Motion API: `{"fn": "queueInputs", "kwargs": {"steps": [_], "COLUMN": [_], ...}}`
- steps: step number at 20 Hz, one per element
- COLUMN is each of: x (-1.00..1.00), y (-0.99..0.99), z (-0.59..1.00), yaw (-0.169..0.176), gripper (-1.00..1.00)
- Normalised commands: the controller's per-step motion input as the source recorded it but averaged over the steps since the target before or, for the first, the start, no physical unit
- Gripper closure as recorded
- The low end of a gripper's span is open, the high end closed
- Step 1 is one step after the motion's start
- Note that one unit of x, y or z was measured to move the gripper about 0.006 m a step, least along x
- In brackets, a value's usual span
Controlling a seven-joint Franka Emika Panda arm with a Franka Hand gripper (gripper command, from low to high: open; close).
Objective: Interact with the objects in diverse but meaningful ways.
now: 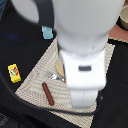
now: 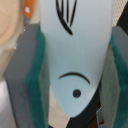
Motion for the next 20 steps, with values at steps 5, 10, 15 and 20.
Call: {"fn": "queueInputs", "kwargs": {"steps": [5, 10, 15, 20], "x": [-0.09, -0.24, -0.44, -0.63], "y": [0.93, 0.89, 0.81, 0.7], "z": [0.04, -0.03, -0.18, -0.14], "yaw": [0.0, 0.0, 0.0, 0.001], "gripper": [1.0, 1.0, 1.0, 1.0]}}
